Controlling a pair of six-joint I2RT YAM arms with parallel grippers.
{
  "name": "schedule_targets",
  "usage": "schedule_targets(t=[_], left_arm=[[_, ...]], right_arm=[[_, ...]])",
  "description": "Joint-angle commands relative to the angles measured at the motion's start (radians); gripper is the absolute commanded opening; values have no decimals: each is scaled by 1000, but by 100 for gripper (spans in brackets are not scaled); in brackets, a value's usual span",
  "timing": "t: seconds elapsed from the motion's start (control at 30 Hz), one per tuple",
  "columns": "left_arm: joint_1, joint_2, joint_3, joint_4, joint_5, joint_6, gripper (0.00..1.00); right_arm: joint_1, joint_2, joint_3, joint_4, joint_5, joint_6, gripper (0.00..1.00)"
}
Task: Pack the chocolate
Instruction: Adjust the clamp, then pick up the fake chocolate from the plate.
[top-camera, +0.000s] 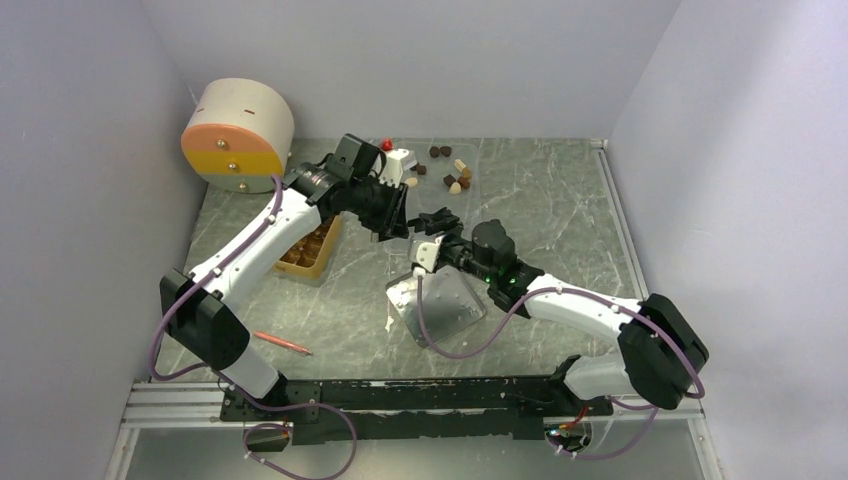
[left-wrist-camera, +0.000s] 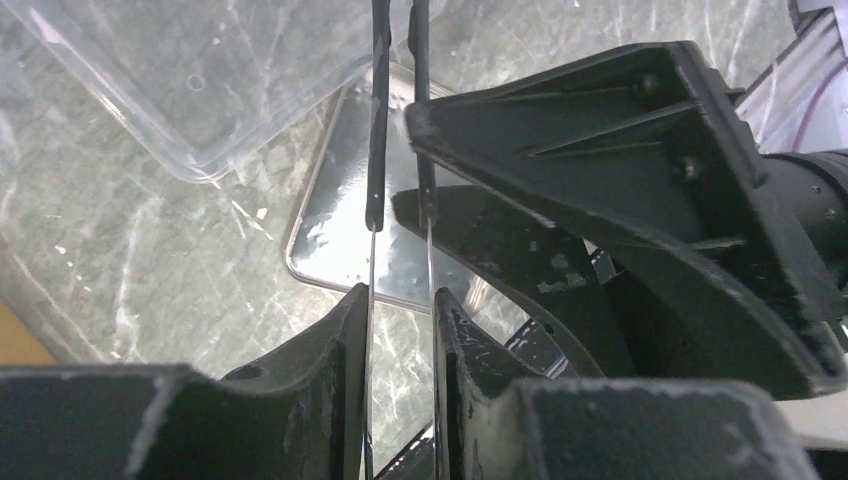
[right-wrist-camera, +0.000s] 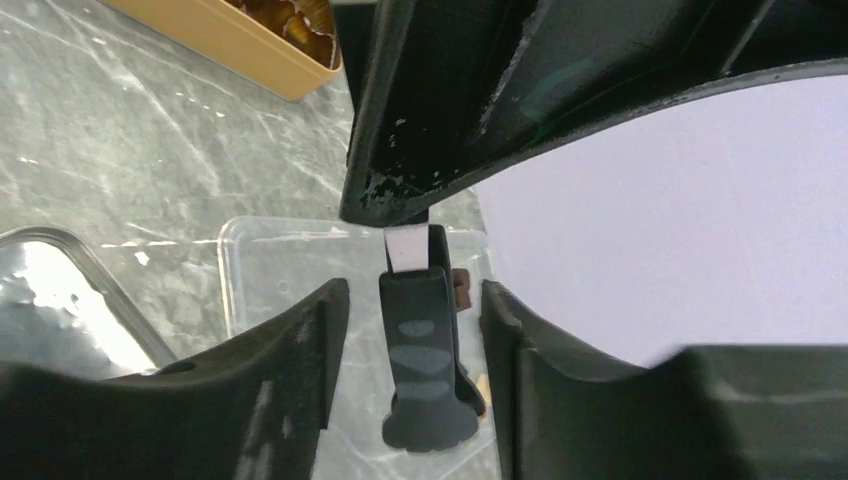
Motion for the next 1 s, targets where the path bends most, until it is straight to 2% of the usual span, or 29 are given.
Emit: schedule_targets(t=[0.0, 0.07, 0.17, 0.27, 0.3, 0.33, 0.43, 0.5, 0.6, 0.8, 0.97], left_arm=[[-1, -8, 51, 21, -99, -22, 26], [1, 5, 75, 12, -134, -23, 27], [-1, 27, 98, 24, -202, -29, 28], [0, 70, 120, 43, -275, -19, 32], [-1, 89, 130, 45, -294, -11, 32], [-1, 115, 146, 41, -313, -2, 33], [-2, 194, 206, 26, -376, 9, 33], [-2, 246, 254, 18, -389, 10, 32], [-2, 324, 333, 14, -464, 9, 33], [-2, 504, 510, -34, -573, 26, 34], [3, 576, 556, -30, -599, 31, 36]], right_arm=[[-3, -52, -57, 130, 15, 153, 65], [-4, -88, -82, 144, 40, 256, 74], [-11, -143, -124, 171, 101, 477, 79], [-22, -200, -167, 190, 233, 746, 80], [-23, -214, -164, 162, 297, 869, 85], [-22, -224, -149, 107, 342, 945, 97], [-22, -243, -83, -106, 407, 1095, 100], [-22, -272, -85, -164, 437, 1172, 100], [-23, -333, -114, -211, 488, 1237, 100], [-23, -440, -136, -279, 538, 1229, 100], [-22, -498, -153, -287, 524, 1233, 100]])
